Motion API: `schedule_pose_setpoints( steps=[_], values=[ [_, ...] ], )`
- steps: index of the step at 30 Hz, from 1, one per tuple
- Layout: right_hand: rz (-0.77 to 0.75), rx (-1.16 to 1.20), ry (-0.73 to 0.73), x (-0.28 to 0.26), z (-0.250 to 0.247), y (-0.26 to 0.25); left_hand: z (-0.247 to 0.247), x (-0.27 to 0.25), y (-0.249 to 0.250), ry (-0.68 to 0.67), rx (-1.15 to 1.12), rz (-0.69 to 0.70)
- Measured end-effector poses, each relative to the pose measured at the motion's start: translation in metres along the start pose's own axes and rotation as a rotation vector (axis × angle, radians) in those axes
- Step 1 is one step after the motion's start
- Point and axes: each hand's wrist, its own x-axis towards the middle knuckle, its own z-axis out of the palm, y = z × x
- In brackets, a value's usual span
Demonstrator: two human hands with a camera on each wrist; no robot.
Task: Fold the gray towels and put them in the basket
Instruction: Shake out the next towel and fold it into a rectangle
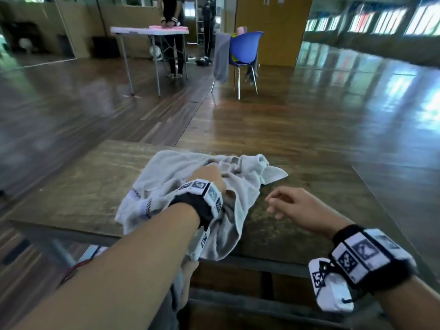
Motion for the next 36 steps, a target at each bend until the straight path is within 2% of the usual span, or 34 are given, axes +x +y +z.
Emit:
schedule_pose_setpoints(
  steps=[4, 6, 7, 10, 12, 15, 17, 19, 20, 22, 24, 27, 30, 33, 36],
  values=[
    [0.029, -0.061, 0.046, 0.014, 0.006, 0.016, -0.004, 0.011, 0.013, 0.195, -0.155, -0.102],
    [0.047, -0.038, 0.09, 0.02, 0.005, 0.016, -0.009, 0.013, 0.025, 0.233, -0.234, -0.125],
    [0.049, -0.022, 0.101, 0.023, 0.006, 0.015, -0.009, 0.014, 0.026, 0.189, -0.205, -0.129],
    [0.057, -0.031, 0.102, 0.029, 0.011, 0.015, -0.005, 0.013, 0.015, -0.059, -0.083, -0.134],
    [0.053, -0.048, 0.084, 0.029, 0.017, 0.016, -0.004, 0.013, 0.01, -0.061, -0.05, -0.142],
    [0.047, -0.022, 0.105, 0.029, 0.024, 0.02, -0.016, 0.01, 0.019, 0.098, -0.097, -0.136],
    [0.039, 0.029, 0.15, 0.03, 0.028, 0.021, -0.027, 0.009, 0.03, 0.263, -0.258, -0.075],
    [0.017, 0.148, 0.189, 0.033, 0.029, 0.019, -0.039, 0.004, 0.046, 0.418, -0.515, 0.112],
    [0.003, 0.253, 0.221, 0.034, 0.029, 0.015, -0.043, 0.0, 0.056, 0.452, -0.645, 0.226],
    [-0.021, 0.386, 0.325, 0.038, 0.025, 0.014, -0.046, -0.007, 0.077, 0.389, -0.846, 0.416],
    [-0.051, 0.398, 0.462, 0.04, 0.014, 0.015, -0.042, -0.008, 0.086, 0.306, -0.891, 0.521],
    [0.012, 0.502, 0.608, 0.036, -0.007, 0.023, -0.027, 0.003, 0.078, 0.217, -0.671, 0.454],
    [0.041, 0.789, 0.62, 0.024, -0.022, 0.021, -0.017, 0.008, 0.065, 0.035, -0.534, 0.318],
    [0.003, 0.917, 0.741, 0.011, -0.037, 0.018, -0.011, 0.01, 0.063, -0.099, -0.452, 0.327],
    [0.049, 0.99, 0.883, 0.004, -0.056, 0.026, -0.004, 0.012, 0.066, -0.053, -0.34, 0.298]
  ],
)
